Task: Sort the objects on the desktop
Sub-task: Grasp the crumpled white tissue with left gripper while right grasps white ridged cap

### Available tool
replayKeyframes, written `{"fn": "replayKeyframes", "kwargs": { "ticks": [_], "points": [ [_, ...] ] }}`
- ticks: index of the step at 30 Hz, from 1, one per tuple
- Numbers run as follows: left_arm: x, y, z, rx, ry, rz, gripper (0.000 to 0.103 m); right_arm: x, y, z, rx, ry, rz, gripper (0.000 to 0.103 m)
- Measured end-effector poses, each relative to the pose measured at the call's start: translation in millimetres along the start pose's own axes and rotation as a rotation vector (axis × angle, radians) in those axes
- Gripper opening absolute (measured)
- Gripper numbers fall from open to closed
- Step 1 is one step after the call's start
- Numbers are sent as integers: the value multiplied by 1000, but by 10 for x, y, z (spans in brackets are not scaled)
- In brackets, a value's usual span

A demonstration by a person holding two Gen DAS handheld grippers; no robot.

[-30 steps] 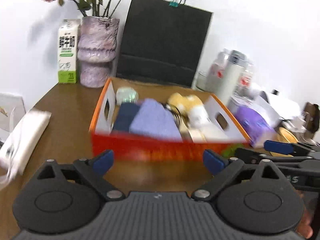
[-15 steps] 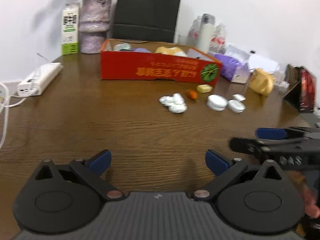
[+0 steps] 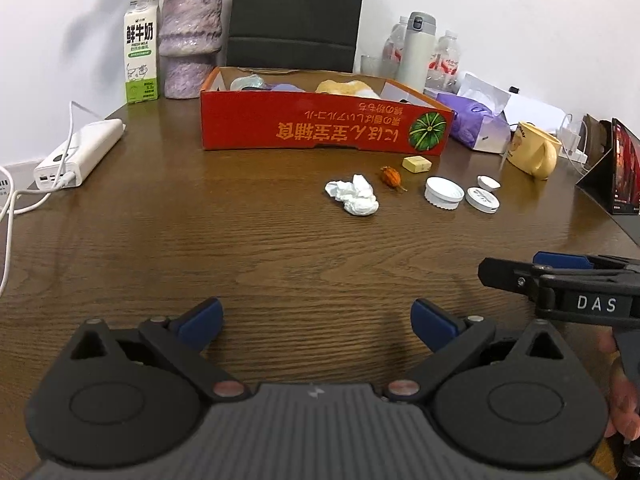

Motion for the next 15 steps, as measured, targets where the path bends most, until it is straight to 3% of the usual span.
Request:
{"fn": "replayKeyframes", "kwargs": {
  "ticks": [11,15],
  "points": [
    [33,-7,-7,-2,-4,-12,103,30,3,-25,-9,11,-18,85],
    [36,44,20,34,-17,-13,101,26,20,-33,-14,11,-19,85]
  ]
}}
Point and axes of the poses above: each gripper's, at about its wrist camera, not at the fingertips, and z roughly against the way its jaws point, x to its right, y to its top, the point moved 7 cm from there along -z, roughly the way its jaws point, and after that the axes turned 4 degrees about y, right-handed, at the moved point
